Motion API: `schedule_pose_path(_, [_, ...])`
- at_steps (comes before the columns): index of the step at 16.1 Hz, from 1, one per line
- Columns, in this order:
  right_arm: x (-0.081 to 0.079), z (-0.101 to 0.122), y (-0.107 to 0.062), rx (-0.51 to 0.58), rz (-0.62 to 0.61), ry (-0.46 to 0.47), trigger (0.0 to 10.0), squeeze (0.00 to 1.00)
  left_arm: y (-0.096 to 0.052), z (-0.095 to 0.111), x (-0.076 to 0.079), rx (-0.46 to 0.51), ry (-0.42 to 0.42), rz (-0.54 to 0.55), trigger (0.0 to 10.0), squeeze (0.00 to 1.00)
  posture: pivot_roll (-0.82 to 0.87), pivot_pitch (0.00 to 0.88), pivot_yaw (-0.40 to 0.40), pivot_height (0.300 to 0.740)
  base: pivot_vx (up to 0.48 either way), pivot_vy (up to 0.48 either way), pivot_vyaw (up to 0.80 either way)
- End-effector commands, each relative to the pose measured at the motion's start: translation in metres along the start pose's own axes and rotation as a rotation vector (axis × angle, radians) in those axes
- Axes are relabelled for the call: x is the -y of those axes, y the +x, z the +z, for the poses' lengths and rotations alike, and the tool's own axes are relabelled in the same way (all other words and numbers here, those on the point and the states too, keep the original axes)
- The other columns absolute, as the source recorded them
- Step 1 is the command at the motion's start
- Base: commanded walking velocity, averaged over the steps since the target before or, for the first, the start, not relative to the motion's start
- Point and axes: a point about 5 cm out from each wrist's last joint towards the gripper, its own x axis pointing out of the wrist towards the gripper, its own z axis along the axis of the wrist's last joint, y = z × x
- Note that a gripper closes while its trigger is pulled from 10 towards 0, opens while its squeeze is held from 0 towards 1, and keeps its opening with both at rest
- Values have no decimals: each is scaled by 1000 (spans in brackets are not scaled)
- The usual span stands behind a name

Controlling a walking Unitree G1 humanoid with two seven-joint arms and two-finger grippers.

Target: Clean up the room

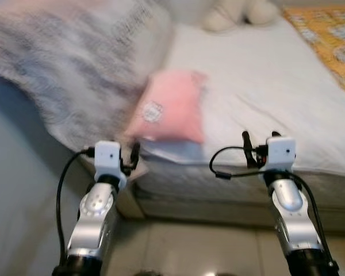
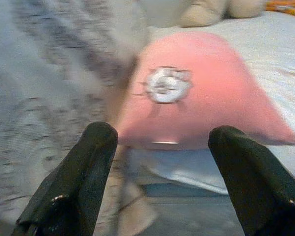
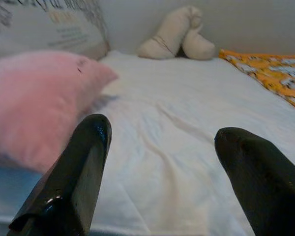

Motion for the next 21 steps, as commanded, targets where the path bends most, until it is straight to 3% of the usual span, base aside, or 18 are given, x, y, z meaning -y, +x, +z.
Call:
schedule_pose_path(1, [-12,3,3,4,33,10,10000,0,0,-1,-10,-10,17,28,10000,0,-143,0,124,740,0,0,0])
schedule_pose_path(5, [-17,4,7,2,58,11,10000,0,1,3,-13,12,-27,54,10000,0,-134,0,122,740,454,0,-400])
schedule_pose_path(7, [-20,6,13,-5,93,5,10000,0,0,2,-16,7,-97,111,10000,0,-134,0,116,740,459,0,0])
schedule_pose_path(12, [-18,5,18,-43,146,-7,10000,0,5,3,-6,4,-93,92,10000,0,-134,0,91,740,455,0,0])
schedule_pose_path(18, [-20,9,28,-47,167,-8,10000,0,11,8,-14,-5,-121,122,10000,0,-135,0,97,740,358,137,0])
schedule_pose_path(21, [-20,8,29,-49,170,-6,10000,0,18,10,-14,-17,-40,98,10000,0,-130,0,95,740,0,480,0])
